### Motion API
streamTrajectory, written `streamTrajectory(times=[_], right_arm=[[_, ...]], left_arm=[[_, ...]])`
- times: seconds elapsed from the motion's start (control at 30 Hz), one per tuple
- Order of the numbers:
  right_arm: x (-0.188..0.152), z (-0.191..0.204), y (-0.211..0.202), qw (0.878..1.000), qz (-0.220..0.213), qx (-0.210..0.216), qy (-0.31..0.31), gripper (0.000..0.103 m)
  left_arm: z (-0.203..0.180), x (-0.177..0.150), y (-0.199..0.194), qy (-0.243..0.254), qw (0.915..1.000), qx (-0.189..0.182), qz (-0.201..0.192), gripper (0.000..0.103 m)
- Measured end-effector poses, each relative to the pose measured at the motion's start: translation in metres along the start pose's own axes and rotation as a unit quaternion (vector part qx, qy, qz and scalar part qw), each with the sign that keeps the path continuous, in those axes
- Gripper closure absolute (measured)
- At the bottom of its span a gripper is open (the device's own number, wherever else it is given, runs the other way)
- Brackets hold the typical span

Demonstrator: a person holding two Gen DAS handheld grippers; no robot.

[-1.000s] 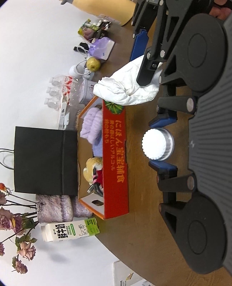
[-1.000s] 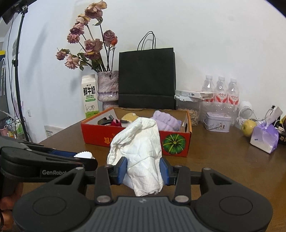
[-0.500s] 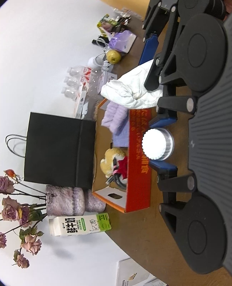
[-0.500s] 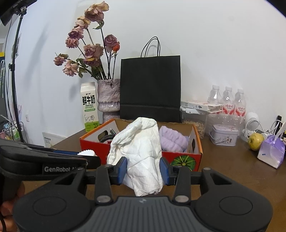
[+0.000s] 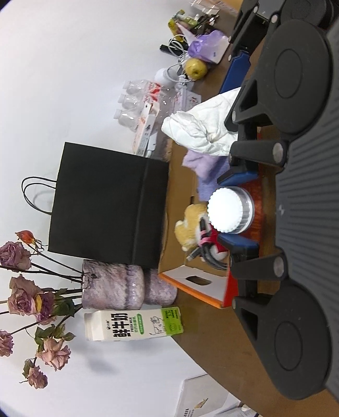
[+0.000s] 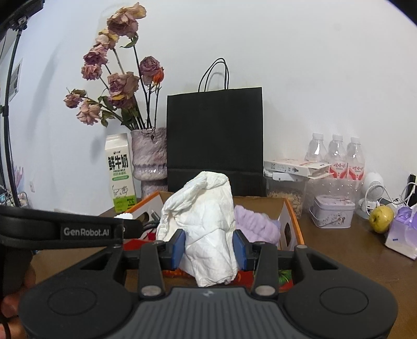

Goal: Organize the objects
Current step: 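Carry the cap with the left gripper while the right gripper carries the tissue to the box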

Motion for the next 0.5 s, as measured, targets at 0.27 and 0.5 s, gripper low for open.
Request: streamTrajectory(times=[0.27, 0.5], right_arm=[[0.011, -0.003, 0.033, 1.0, -0.005, -0.001, 0.009, 0.064], [0.02, -0.006, 0.061, 1.0, -0.008, 0.0, 0.013, 0.064]], left_arm=[[0.009, 0.015, 0.026, -0.009, 0.9999, 0.002, -0.009, 0.062], [0.019, 0.028, 0.051, -0.014, 0.9998, 0.009, -0.009, 0.062]])
Point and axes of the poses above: each gripper's, at about its wrist camera, not at the fingertips, and y roughly the way its jaws point, z to its left, x to its top, the point moved 6 cm from there along y, roughly the way its jaws point, and after that the axes turned 8 degrees about y, right-handed, at the moved point
